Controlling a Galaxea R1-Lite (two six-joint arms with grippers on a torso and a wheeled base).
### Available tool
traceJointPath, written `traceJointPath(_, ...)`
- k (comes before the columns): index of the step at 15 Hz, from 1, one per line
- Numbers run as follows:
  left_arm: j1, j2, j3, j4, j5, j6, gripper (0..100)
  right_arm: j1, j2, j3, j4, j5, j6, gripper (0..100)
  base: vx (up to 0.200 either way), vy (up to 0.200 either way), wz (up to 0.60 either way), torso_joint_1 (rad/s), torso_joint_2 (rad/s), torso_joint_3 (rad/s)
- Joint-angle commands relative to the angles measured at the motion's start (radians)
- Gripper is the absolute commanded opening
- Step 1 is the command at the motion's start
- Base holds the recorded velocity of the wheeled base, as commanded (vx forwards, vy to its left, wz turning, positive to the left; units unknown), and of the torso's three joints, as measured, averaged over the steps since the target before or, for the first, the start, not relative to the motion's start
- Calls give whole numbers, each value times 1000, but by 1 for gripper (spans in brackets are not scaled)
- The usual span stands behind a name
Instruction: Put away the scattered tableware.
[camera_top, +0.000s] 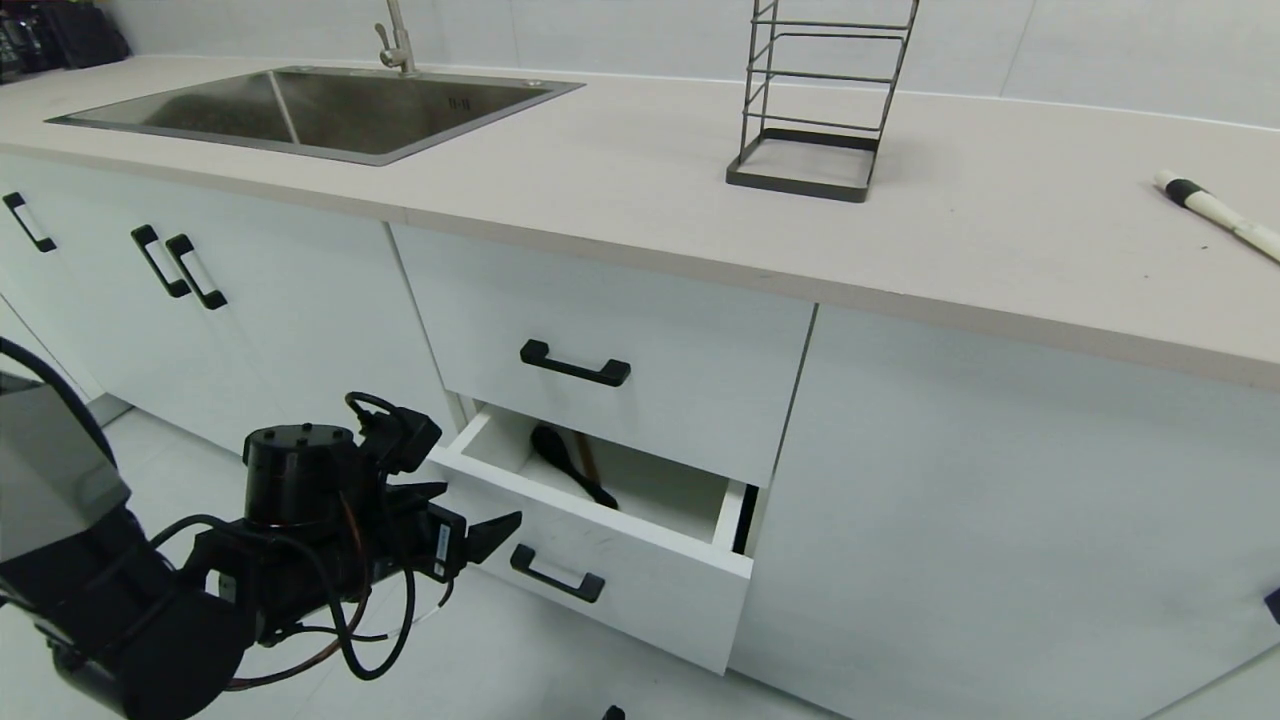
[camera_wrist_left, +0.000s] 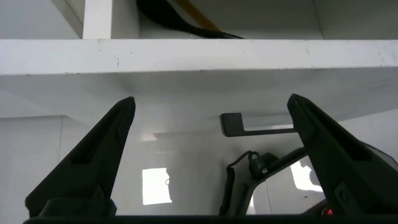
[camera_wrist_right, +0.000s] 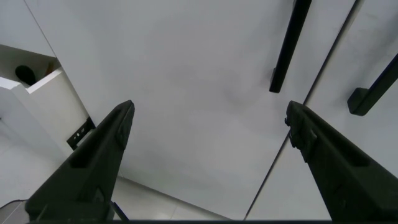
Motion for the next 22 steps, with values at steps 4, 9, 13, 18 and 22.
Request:
traceJointPath(4, 2, 26, -54, -3, 0, 0, 100, 1, 1, 0, 0, 0, 0, 100, 0, 0, 0, 0, 0, 0)
traceJointPath(9, 3, 76, -122, -3, 2, -4, 100, 1, 1, 0, 0, 0, 0, 100, 0, 0, 0, 0, 0, 0)
traceJointPath(13, 11, 109, -193, -3, 3, -7, 100, 1, 1, 0, 0, 0, 0, 100, 0, 0, 0, 0, 0, 0)
traceJointPath(18, 12, 147, -254, -26, 3, -11, 100, 1, 1, 0, 0, 0, 0, 100, 0, 0, 0, 0, 0, 0)
traceJointPath(22, 17, 170, -282, -26, 3, -11, 100, 1, 1, 0, 0, 0, 0, 100, 0, 0, 0, 0, 0, 0)
